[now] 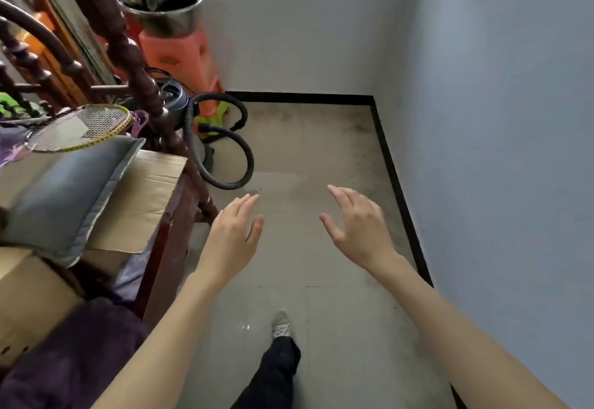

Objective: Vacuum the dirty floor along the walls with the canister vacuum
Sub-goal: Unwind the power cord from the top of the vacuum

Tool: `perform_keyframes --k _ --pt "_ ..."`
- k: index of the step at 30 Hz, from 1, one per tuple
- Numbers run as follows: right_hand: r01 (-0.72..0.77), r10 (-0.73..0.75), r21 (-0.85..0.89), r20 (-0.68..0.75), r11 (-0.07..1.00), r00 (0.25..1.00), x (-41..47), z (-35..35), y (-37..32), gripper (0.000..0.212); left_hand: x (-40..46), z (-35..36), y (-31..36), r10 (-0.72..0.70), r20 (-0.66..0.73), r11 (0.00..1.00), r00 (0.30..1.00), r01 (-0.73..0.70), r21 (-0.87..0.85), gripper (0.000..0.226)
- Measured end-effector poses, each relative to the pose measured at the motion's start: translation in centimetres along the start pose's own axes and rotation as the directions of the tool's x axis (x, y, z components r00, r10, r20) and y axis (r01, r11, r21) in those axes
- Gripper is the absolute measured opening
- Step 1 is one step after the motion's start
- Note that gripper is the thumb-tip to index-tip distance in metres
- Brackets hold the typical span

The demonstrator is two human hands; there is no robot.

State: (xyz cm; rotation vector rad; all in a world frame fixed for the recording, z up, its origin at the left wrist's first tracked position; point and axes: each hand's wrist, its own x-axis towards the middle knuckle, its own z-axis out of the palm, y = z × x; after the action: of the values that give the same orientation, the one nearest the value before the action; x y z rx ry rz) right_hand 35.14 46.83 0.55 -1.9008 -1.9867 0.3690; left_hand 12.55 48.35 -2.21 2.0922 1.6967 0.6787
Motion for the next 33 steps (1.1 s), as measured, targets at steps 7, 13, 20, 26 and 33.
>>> perform_keyframes --k 7,13,20,26,33 --pt "0.039 -0.037 -0.025 0.076 0.999 0.996 15.9 1.4 1.7 0.065 14.3 1.3 -3.9 -0.091 -0.029 0.996 0.995 0.090 -0.021 0.044" --pt "0.079 -0.078 -0.016 0.070 0.997 0.994 27.8 1.8 2.2 0.063 25.6 1.0 -5.7 -0.130 -0.035 0.991 0.991 0.129 -0.024 0.046" --pt "0.191 -0.188 -0.014 0.132 0.981 0.973 42.8 4.6 2.5 0.054 37.2 1.3 -9.4 -0.200 -0.059 0.980 0.978 0.199 -0.029 0.044" --pt "0.313 -0.308 0.007 0.205 0.950 0.929 56.8 6.6 1.8 0.054 48.0 1.1 -12.7 -0.346 -0.118 0.938 0.931 0.339 -0.070 0.046" --pt "0.468 -0.462 0.059 0.311 0.882 0.831 69.9 9.1 -2.3 0.053 55.4 -0.8 -16.9 -0.497 -0.184 0.868 0.848 0.491 -0.079 0.045"
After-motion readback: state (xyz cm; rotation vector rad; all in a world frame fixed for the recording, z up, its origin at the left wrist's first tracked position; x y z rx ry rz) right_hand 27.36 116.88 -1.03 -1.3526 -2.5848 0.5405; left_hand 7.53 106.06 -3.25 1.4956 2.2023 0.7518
